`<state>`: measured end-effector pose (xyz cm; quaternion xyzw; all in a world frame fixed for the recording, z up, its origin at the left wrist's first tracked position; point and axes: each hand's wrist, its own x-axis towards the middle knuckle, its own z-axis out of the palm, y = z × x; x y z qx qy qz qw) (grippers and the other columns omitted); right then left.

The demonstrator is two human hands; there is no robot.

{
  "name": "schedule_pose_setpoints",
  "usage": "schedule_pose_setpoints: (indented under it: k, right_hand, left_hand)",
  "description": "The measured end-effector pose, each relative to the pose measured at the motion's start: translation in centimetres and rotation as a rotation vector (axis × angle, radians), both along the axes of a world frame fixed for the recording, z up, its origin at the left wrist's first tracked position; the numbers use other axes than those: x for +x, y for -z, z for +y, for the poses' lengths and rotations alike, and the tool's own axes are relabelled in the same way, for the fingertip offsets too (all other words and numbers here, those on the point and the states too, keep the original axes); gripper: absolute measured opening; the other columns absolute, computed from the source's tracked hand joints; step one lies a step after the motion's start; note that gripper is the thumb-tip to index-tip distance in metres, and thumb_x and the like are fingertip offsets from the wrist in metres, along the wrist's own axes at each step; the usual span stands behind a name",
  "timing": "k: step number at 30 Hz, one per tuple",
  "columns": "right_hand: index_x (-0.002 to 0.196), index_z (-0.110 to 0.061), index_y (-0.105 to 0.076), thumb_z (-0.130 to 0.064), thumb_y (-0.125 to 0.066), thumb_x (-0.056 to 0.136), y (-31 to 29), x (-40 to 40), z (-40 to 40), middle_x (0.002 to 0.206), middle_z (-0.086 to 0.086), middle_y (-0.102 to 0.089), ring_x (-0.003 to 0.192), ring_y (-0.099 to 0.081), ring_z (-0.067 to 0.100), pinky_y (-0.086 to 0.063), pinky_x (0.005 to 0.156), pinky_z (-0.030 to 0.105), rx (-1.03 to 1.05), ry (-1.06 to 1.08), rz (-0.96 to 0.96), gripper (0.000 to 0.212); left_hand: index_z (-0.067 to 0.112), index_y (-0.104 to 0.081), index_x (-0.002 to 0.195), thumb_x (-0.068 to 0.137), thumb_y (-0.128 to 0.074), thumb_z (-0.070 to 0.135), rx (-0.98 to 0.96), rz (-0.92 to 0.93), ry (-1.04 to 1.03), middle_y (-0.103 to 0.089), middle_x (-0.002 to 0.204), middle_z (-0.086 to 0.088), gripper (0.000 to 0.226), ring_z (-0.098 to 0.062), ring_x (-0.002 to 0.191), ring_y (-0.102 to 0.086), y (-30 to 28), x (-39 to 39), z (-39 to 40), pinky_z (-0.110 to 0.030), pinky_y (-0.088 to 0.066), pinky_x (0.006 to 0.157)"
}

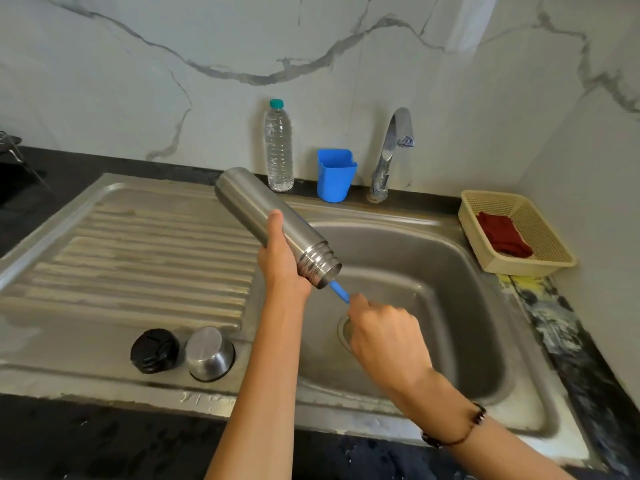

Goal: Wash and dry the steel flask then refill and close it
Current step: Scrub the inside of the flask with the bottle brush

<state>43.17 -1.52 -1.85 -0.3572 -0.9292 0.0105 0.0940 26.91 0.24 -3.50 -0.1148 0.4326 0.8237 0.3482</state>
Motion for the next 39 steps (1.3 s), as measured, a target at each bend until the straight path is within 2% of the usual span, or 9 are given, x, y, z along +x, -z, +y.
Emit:
schedule_pose_setpoints:
  k: [2,4,7,13,18,23,30,34,39]
  right_hand:
    - [0.060,-0.013,-0.053,-0.008,-0.076,0.056,-0.5,0.7,-0.2,0.040,-0.003,-0.032,0.035,-0.002,0.015,0.009,0.042,0.019,0.015,0.034,-0.004,0.024]
    - [0.087,-0.012,-0.057,-0.009,-0.052,0.086,-1.0,0.6,0.0,0.063,0.004,-0.054,0.043,-0.034,0.022,-0.011,0.039,0.025,0.022,0.057,-0.055,0.006]
    - [0.113,-0.010,-0.048,-0.010,-0.035,0.095,-1.9,0.2,0.2,0.096,0.008,-0.063,0.077,-0.055,0.033,-0.021,0.045,0.030,-0.005,0.035,-0.123,0.023]
    - [0.108,-0.012,-0.050,-0.016,-0.034,0.097,-2.5,1.6,0.2,0.092,0.008,-0.062,0.085,-0.059,0.035,-0.030,0.053,0.032,-0.075,0.061,-0.147,0.020]
    - [0.066,-0.012,-0.048,-0.023,-0.043,0.093,-1.9,-0.2,2.3,0.078,0.012,-0.052,0.074,-0.050,0.030,-0.038,0.062,0.030,-0.446,0.118,0.003,0.030]
    - [0.082,-0.005,-0.068,-0.014,-0.049,0.090,-2.9,-0.2,2.9,0.047,0.003,-0.048,0.027,-0.035,0.007,-0.028,0.032,0.016,-0.864,0.162,0.179,0.022]
    - [0.088,0.000,-0.065,-0.011,-0.044,0.095,-3.7,0.7,2.2,0.044,0.005,-0.038,0.030,-0.020,0.012,-0.017,0.034,0.013,-1.247,0.206,0.285,0.026]
    - [0.085,-0.002,-0.067,-0.012,-0.047,0.092,-3.8,-0.6,2.3,0.041,0.004,-0.040,0.030,-0.024,0.014,-0.018,0.034,0.014,-1.157,0.227,0.319,0.023]
    - [0.064,-0.014,-0.046,-0.023,-0.043,0.094,-3.5,0.8,2.1,0.074,0.012,-0.059,0.072,-0.054,0.033,-0.043,0.061,0.037,-0.406,0.047,0.026,0.031]
  left_hand:
    - [0.010,-0.058,0.118,0.079,-0.071,0.046,0.009,-0.015,-0.009,-0.069,0.102,-0.011,0.055,-0.028,0.089,-0.069,0.3,-0.3,-0.2,-0.047,-0.058,0.079]
    - [0.010,-0.058,0.120,0.077,-0.072,0.048,0.000,-0.013,0.009,-0.069,0.106,-0.012,0.059,-0.028,0.091,-0.070,0.5,0.3,0.0,-0.049,-0.058,0.080]
    - [0.008,-0.057,0.119,0.079,-0.071,0.046,0.002,-0.024,0.024,-0.068,0.104,-0.013,0.057,-0.028,0.088,-0.069,0.4,1.1,0.3,-0.047,-0.058,0.079]
    - [0.009,-0.055,0.119,0.079,-0.071,0.044,-0.018,-0.033,-0.041,-0.068,0.107,-0.014,0.056,-0.028,0.088,-0.070,0.3,0.5,0.1,-0.047,-0.059,0.077]
    - [0.010,-0.057,0.121,0.078,-0.072,0.044,0.007,-0.031,-0.029,-0.069,0.107,-0.013,0.057,-0.028,0.088,-0.070,0.2,0.7,0.1,-0.046,-0.059,0.075]
    - [0.011,-0.058,0.119,0.079,-0.071,0.046,0.020,-0.045,-0.039,-0.069,0.098,-0.009,0.055,-0.025,0.081,-0.069,0.3,0.3,-0.1,-0.040,-0.059,0.071]
    - [0.012,-0.061,0.109,0.081,-0.067,0.047,0.090,-0.020,-0.006,-0.069,0.086,-0.007,0.045,-0.021,0.070,-0.069,-0.3,-1.2,-0.4,-0.035,-0.057,0.064]
    - [0.011,-0.059,0.117,0.078,-0.070,0.048,0.086,0.013,0.029,-0.068,0.099,-0.011,0.055,-0.026,0.085,-0.069,-0.6,-0.4,0.0,-0.042,-0.058,0.077]
    - [0.010,-0.057,0.121,0.079,-0.069,0.048,0.139,-0.031,-0.026,-0.067,0.099,-0.012,0.057,-0.027,0.082,-0.069,-0.7,-1.1,-0.3,-0.039,-0.057,0.069]
